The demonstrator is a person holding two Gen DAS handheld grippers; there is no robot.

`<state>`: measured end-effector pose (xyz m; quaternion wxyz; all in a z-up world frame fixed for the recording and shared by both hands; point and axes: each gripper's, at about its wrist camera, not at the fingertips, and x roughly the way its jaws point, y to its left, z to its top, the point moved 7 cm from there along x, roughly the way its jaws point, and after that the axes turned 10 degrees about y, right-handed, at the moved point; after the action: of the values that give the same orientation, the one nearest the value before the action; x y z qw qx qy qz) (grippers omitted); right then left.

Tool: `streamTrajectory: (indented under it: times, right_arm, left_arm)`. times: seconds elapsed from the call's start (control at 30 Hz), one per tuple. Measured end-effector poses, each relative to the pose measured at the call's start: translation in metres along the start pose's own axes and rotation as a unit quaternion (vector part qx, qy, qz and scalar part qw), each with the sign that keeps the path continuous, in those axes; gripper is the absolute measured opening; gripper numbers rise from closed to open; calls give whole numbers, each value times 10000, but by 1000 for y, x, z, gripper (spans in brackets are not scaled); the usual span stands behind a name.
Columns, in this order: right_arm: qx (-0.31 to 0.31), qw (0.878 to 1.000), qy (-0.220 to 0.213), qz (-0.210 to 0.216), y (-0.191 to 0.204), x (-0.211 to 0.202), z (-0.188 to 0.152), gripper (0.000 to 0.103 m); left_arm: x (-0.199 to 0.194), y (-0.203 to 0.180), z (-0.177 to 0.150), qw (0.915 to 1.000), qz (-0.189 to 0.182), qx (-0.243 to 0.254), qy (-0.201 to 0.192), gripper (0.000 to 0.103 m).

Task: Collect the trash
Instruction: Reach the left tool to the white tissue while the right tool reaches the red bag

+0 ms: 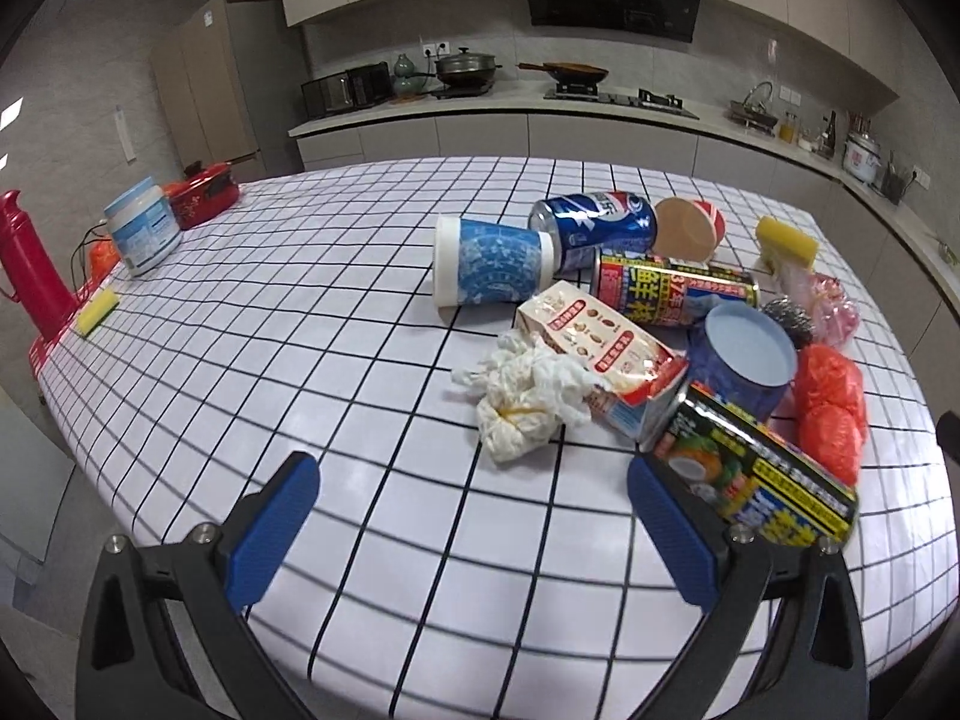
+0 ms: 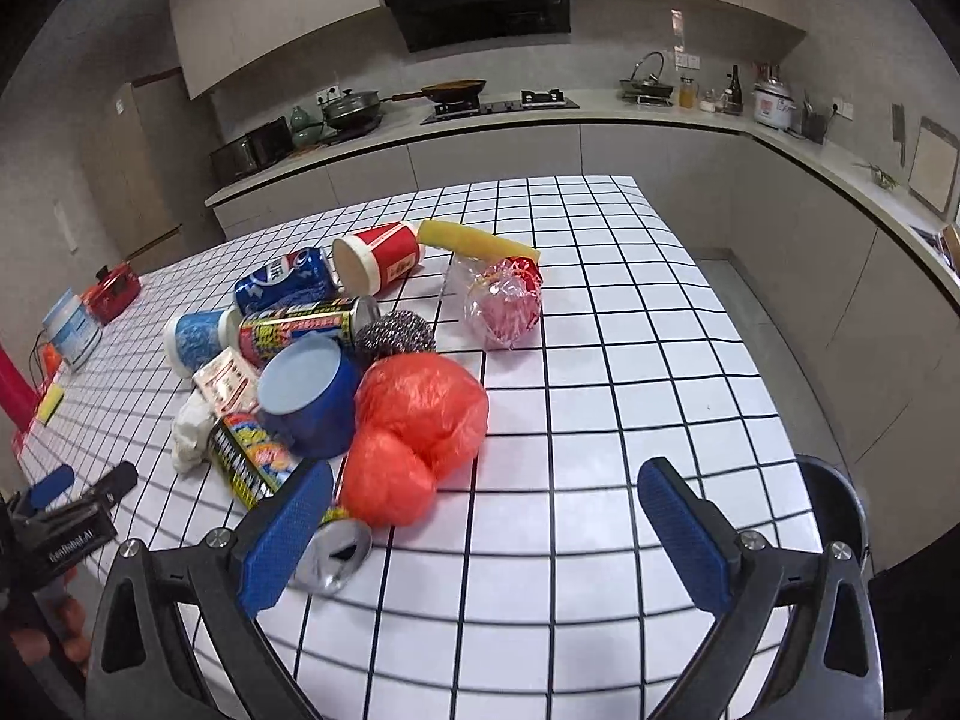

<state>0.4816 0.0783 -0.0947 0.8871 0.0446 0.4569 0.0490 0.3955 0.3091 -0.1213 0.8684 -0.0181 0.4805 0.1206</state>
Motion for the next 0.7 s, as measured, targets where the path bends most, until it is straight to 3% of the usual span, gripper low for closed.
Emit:
streamTrajectory:
  times: [0.27, 0.37, 0.43, 0.57, 0.7]
  right_arm:
    - [445, 9984, 204, -292, 3, 44, 15, 102]
    - [567, 9972, 271, -416, 6, 59, 20, 102]
    - [638, 9965, 327, -433, 9, 67, 23, 102]
    - [668, 9954, 453, -511, 16, 84, 24, 99]
    - [735, 9943, 612, -468, 18, 98, 23, 92]
  left_arm:
    - [50, -12, 25, 9983, -322, 423, 257, 101]
    - [63, -14, 30, 9965, -491, 576, 356, 89]
    - [71, -14, 29, 9939, -742, 617, 535, 74]
    - [74, -21, 24, 9872, -1195, 787, 700, 53]
    - [67, -22, 21, 9838, -1372, 941, 665, 45]
